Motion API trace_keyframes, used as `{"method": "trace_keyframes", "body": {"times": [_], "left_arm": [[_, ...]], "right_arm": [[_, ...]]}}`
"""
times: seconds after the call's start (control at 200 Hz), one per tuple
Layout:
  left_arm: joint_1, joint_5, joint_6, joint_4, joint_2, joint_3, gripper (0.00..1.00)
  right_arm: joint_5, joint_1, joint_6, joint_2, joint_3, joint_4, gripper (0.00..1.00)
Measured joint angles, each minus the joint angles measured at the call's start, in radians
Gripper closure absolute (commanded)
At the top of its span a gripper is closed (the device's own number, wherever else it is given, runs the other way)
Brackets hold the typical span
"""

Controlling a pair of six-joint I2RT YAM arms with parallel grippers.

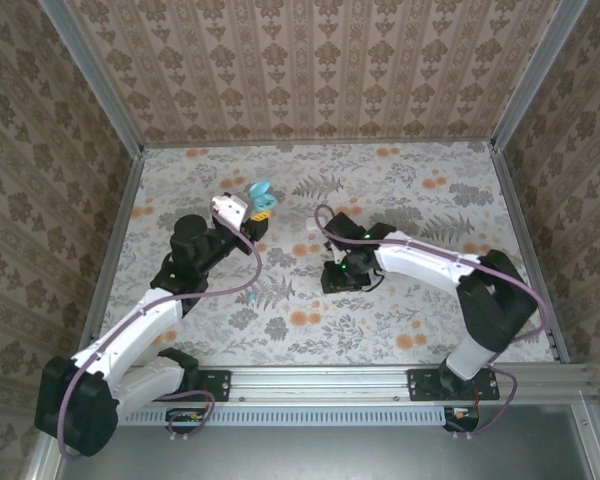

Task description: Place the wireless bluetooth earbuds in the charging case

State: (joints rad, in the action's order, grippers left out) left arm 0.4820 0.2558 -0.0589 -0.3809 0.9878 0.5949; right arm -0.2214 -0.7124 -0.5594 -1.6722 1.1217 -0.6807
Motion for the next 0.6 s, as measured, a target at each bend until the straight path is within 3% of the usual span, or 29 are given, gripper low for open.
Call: {"method": "trace_keyframes", "body": {"times": [0.06, 0.6], "left_arm": [[-0.006, -0.01, 0.0, 0.007, -0.016, -0.003, 0.63], [-0.027, -0.021, -0.001, 0.045, -0.034, -0.012, 0.63]], "right_arm": [[0.012, -0.013, 0.011, -0.043, 0.024, -0.002, 0.71], [-0.006, -0.041, -0.024, -0.233, 0.142, 0.018, 0.66]]}}
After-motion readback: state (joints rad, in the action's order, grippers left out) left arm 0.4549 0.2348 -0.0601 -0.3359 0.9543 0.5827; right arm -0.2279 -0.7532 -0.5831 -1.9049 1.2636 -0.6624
